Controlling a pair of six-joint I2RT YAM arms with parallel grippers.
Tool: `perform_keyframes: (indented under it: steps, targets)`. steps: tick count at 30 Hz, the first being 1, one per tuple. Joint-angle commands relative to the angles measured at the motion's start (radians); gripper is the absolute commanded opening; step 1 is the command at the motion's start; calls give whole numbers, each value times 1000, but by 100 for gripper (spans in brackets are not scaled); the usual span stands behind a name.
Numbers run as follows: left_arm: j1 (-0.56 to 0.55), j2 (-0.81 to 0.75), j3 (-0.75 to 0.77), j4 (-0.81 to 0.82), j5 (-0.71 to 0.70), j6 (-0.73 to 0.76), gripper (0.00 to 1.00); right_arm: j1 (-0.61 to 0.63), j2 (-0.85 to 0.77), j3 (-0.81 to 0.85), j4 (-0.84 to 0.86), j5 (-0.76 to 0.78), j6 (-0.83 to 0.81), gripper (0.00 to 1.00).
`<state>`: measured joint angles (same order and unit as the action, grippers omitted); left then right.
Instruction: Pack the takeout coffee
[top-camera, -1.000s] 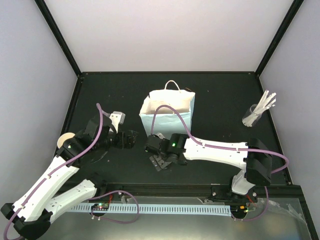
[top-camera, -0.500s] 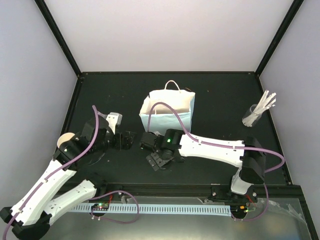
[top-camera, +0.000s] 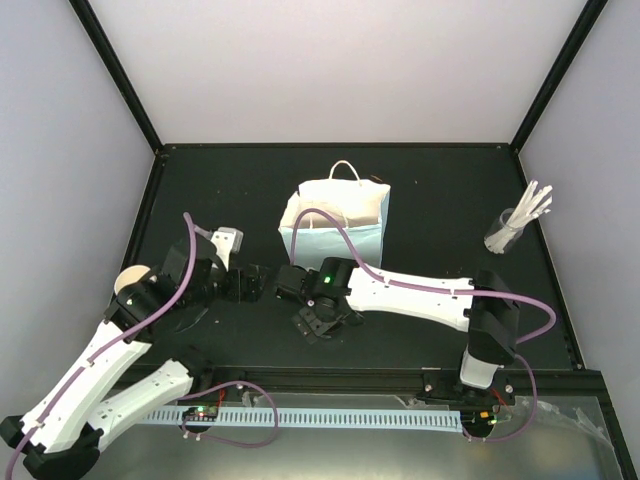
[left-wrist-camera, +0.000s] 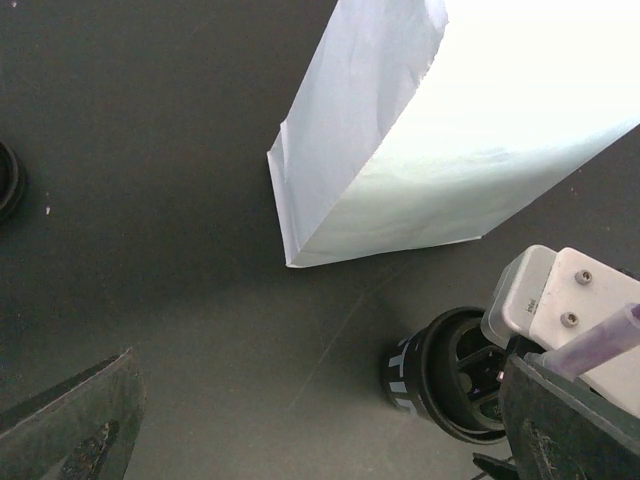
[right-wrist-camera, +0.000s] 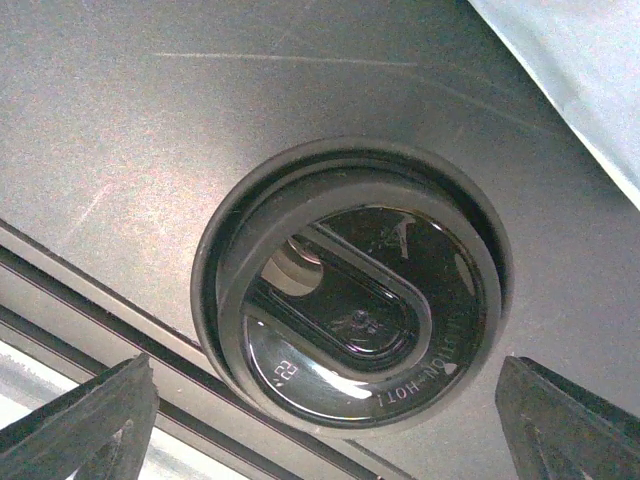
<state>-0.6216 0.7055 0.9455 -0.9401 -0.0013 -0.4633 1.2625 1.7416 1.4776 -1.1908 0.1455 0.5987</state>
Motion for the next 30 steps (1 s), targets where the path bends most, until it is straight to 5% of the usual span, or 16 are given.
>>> perform_keyframes:
  steps: [1,30]
  targets:
    - [8,-17,-2,-21,-22,9,99,-5,7,14,-5,-19,-15,94]
    - [7,18,4,3,-9,20,99,-53,-6,-21,37,-78,-49,91]
